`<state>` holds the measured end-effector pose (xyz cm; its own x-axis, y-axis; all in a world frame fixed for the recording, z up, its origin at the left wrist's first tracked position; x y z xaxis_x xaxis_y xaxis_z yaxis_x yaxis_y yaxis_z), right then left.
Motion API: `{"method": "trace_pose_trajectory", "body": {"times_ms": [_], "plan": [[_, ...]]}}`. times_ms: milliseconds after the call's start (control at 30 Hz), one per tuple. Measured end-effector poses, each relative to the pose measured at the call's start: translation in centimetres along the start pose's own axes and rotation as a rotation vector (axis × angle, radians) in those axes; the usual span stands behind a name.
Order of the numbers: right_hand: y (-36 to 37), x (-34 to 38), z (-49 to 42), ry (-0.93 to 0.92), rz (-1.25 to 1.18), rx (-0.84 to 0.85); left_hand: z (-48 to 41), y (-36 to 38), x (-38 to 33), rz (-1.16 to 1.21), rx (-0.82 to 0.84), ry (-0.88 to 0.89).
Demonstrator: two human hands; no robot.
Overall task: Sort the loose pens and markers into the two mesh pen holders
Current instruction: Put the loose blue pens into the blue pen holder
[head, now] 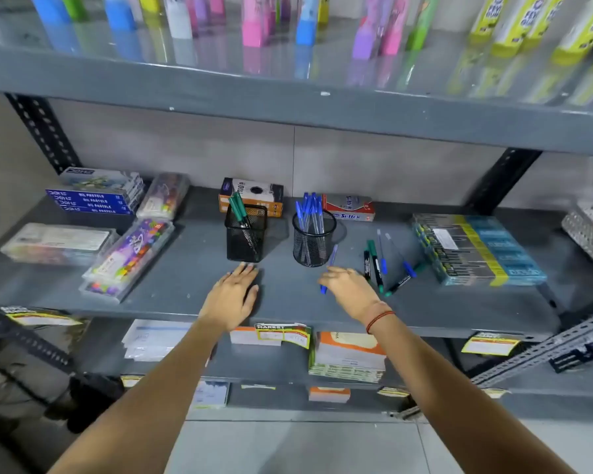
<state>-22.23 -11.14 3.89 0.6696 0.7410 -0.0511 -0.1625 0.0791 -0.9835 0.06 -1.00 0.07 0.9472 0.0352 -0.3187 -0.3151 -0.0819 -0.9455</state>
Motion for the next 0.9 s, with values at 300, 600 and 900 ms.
{"method": "trace_pose_trajectory", "body": {"times_ms": [300, 600, 900], "plan": [[-2.3, 2.1, -1.2, -0.234, -0.059, -0.363, 0.6, 0.9, 1.2, -0.057, -0.072, 0.010], [-13.2, 0.9, -2.7, 0.155, -0.967, -1.206, 0.6, 1.4, 1.3, -0.135, -0.047, 0.003], [-5.8, -0.1, -6.5, 0.310, -0.720, -0.732, 0.4, 1.6, 1.2, -0.205, -0.014, -0.016]]}}
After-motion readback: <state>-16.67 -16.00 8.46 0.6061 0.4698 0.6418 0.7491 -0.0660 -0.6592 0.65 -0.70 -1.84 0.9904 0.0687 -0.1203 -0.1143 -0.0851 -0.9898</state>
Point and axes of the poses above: each hand's wrist, its own z-axis away from the middle knuckle, its own y-axis out of the palm, x = y × z, the point moved 1 cm from there along -z, towards the middle knuckle, and after that the axes turned 4 degrees about -z, right-handed, at the moved point
